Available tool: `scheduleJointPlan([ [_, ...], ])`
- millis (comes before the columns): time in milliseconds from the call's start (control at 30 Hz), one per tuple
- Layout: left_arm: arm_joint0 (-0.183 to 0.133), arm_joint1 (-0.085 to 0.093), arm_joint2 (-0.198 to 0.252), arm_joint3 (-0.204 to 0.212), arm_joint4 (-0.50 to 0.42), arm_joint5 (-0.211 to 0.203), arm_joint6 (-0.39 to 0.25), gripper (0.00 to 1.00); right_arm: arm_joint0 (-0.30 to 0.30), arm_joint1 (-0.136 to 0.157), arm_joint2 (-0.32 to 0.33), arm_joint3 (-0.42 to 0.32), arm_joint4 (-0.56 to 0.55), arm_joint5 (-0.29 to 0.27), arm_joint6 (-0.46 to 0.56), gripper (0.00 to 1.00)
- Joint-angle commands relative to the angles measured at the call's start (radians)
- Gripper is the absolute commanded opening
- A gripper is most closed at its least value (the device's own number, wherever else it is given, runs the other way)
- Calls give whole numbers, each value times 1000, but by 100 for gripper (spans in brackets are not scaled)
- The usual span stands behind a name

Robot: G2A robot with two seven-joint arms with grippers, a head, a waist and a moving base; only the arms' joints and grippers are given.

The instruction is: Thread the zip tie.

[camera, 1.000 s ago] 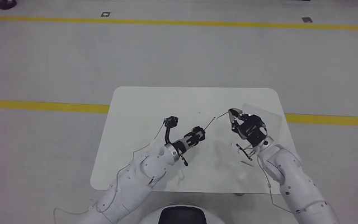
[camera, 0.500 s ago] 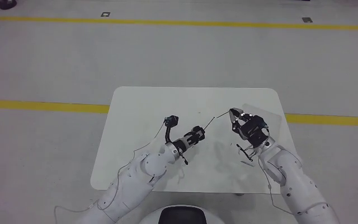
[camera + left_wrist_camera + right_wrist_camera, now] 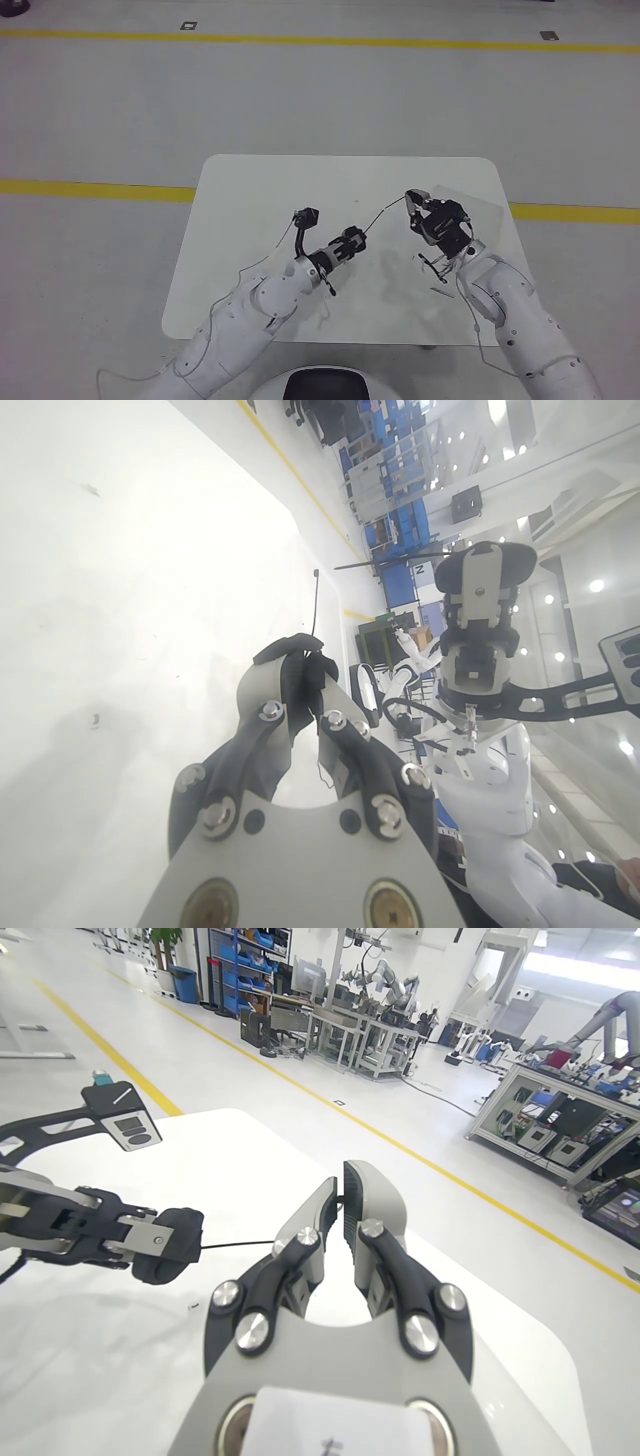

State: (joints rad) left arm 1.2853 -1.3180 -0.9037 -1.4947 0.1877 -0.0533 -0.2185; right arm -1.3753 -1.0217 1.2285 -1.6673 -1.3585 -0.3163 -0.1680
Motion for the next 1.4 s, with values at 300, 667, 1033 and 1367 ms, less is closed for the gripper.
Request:
scheduleJointPlan([
  [300, 1, 0, -4, -4, -6, 7, 10, 0, 15, -12, -7, 9, 5, 1, 20, 0],
  [667, 1, 0, -4, -4, -6, 7, 10, 0, 43, -26, -32, 34, -9, 13, 41, 0],
  [1033, 1, 0, -4, -4, -6, 7, 10, 0, -3, -25, 6, 11, -25, -6, -12, 0],
  [1367, 1, 0, -4, -4, -6, 7, 10, 0, 13, -35, -3, 27, -22, -1, 11, 0],
])
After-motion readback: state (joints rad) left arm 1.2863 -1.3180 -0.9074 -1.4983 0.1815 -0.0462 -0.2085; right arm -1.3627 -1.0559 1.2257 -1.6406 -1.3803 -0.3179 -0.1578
